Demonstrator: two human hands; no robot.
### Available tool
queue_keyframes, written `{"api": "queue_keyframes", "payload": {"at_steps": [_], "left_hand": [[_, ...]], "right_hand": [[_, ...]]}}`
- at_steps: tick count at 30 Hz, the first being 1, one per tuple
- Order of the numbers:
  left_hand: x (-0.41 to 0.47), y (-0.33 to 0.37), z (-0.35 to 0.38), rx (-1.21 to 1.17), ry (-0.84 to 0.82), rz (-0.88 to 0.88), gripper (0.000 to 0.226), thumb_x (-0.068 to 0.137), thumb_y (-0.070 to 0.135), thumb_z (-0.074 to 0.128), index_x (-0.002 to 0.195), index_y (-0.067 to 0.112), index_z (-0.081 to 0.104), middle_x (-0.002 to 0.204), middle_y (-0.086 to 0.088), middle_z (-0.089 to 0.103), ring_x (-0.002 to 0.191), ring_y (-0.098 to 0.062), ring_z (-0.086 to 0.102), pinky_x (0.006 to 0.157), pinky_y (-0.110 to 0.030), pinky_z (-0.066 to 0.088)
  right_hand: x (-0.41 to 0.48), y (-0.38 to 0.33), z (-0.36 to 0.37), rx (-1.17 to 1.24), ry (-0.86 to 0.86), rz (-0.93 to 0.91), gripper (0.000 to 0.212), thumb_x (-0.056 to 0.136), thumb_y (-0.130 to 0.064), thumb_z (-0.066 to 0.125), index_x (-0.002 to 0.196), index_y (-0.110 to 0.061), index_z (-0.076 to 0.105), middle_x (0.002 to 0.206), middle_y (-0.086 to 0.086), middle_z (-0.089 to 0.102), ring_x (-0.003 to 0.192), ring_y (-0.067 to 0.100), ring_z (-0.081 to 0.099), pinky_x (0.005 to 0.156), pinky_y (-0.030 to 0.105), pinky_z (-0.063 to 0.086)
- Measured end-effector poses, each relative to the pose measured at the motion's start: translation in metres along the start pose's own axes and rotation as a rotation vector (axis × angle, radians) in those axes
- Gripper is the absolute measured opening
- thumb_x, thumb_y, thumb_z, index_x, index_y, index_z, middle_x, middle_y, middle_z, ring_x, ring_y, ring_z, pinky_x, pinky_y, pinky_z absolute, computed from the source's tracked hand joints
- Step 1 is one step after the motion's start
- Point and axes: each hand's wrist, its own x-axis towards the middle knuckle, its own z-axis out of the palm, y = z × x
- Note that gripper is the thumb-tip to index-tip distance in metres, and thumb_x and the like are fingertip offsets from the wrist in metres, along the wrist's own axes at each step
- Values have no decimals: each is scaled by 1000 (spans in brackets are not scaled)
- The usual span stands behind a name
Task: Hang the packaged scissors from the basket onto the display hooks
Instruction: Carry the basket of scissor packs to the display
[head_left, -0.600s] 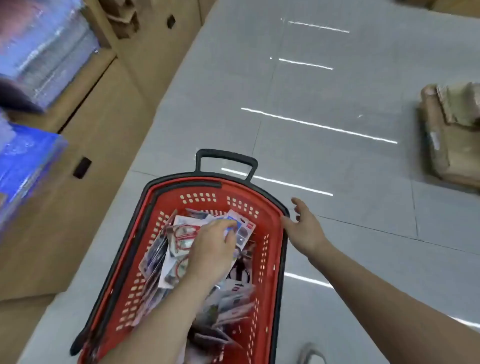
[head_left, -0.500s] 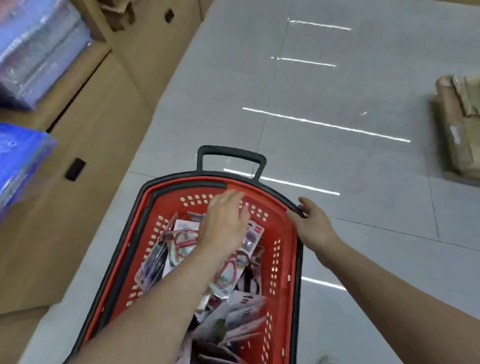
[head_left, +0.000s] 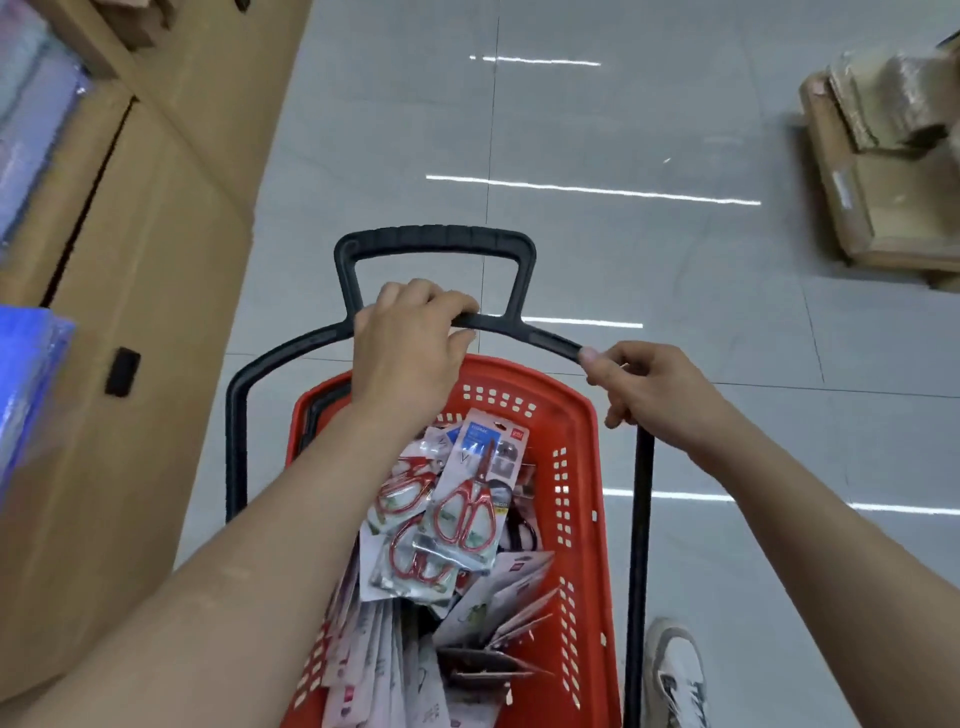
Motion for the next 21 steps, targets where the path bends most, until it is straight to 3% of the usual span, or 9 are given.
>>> {"api": "queue_keyframes", "payload": {"at_steps": [3, 6, 9, 12, 14, 17, 21], "left_hand": [[-23, 12, -51, -80, 3, 72, 26, 96, 26, 61, 120, 22, 68, 115, 1, 64, 113, -21, 49, 94, -34, 37], [-47, 23, -101, -172, -19, 49, 24, 94, 25, 63, 116, 19, 70, 113, 2, 66, 111, -19, 53, 92, -26, 39], [-76, 44, -149, -247, 108, 22, 27, 91, 22, 68, 117, 19, 66, 111, -1, 60, 105, -21, 55, 89, -37, 49], [-109, 68, -186, -139, 254, -4, 47, 86, 27, 71, 130, 22, 56, 118, -8, 51, 109, -26, 47, 89, -34, 43], [-133, 78, -204, -18, 271, -29, 50, 88, 37, 67, 135, 24, 53, 126, -9, 51, 113, -29, 44, 94, -43, 42], [-175, 91, -227, 23, 279, -58, 41, 92, 42, 60, 129, 25, 59, 129, -7, 54, 116, -32, 45, 97, -51, 42], [-242, 121, -253, -142, 341, -120, 29, 93, 34, 63, 119, 23, 68, 119, -6, 54, 105, -23, 41, 89, -28, 34]], "right_hand": [[-41, -33, -8, -80, -44, -35, 28, 92, -48, 59, 78, -24, 62, 50, -17, 59, 48, -2, 55, 51, 9, 40], [-85, -59, -12, -149, 22, -58, 30, 92, -48, 60, 72, -27, 58, 53, -14, 58, 50, -2, 55, 52, 16, 39], [-130, -80, -15, -163, 77, -79, 31, 91, -51, 60, 72, -26, 57, 64, -10, 63, 60, 2, 61, 58, 24, 43], [-175, -96, -9, -160, 86, -133, 18, 92, -51, 60, 87, -34, 59, 82, -12, 69, 82, 12, 67, 75, 34, 53], [-202, -105, -3, -175, 106, -152, 17, 92, -54, 58, 94, -38, 62, 90, -12, 70, 91, 16, 67, 87, 44, 51], [-247, -113, 3, -219, 164, -179, 29, 92, -57, 53, 103, -33, 68, 94, -9, 72, 96, 21, 66, 93, 49, 46], [-319, -120, 4, -18, 191, -262, 22, 92, -53, 56, 101, -35, 67, 88, -8, 72, 87, 16, 67, 86, 47, 52]]}}
